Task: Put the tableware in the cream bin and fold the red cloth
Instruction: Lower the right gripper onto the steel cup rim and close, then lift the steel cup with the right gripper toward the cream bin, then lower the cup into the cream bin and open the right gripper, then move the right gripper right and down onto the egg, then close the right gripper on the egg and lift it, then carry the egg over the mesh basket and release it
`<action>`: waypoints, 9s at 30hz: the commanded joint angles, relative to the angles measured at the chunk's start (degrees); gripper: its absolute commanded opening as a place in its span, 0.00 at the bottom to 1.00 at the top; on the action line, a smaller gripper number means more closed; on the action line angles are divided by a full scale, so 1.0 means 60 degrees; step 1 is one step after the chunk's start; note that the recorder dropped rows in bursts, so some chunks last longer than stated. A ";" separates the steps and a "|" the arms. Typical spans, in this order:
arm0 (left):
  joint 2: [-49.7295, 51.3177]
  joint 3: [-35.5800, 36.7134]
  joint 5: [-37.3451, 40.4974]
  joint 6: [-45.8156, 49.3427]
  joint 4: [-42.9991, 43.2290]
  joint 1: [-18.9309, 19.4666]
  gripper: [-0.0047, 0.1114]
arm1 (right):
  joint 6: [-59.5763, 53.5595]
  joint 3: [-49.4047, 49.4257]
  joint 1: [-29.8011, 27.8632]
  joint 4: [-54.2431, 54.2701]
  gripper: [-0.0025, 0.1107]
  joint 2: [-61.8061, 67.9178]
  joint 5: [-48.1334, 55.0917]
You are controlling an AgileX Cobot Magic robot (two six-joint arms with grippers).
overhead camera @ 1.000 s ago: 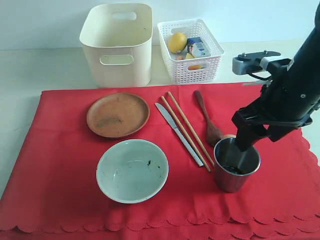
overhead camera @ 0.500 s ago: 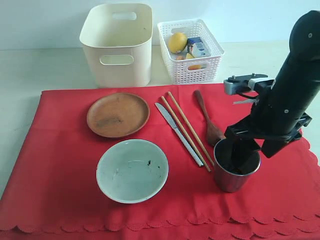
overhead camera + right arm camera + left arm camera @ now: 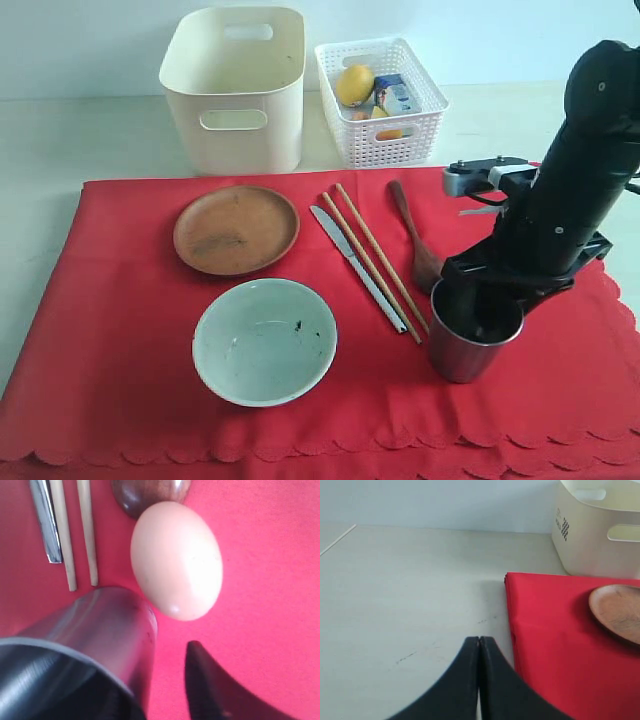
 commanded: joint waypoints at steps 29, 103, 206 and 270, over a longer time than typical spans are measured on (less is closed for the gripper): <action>-0.0063 -0.0006 -0.0112 0.0019 -0.0046 0.0019 0.04 | 0.0556 -0.3403 -0.0034 0.0059 0.02 -0.1639 0.1795; -0.0063 -0.0006 -0.0112 0.0019 -0.0046 0.0019 0.04 | 0.6892 -1.0754 0.2733 -0.4728 0.51 0.4075 -0.1490; -0.0063 -0.0006 -0.0112 0.0019 -0.0046 0.0019 0.04 | 0.2882 0.1143 0.1437 -0.2471 0.55 0.0064 -0.4323; -0.0063 -0.0006 -0.0112 0.0019 -0.0046 0.0019 0.04 | 0.1109 -1.2040 -0.0170 -0.1255 0.02 0.6804 -0.1730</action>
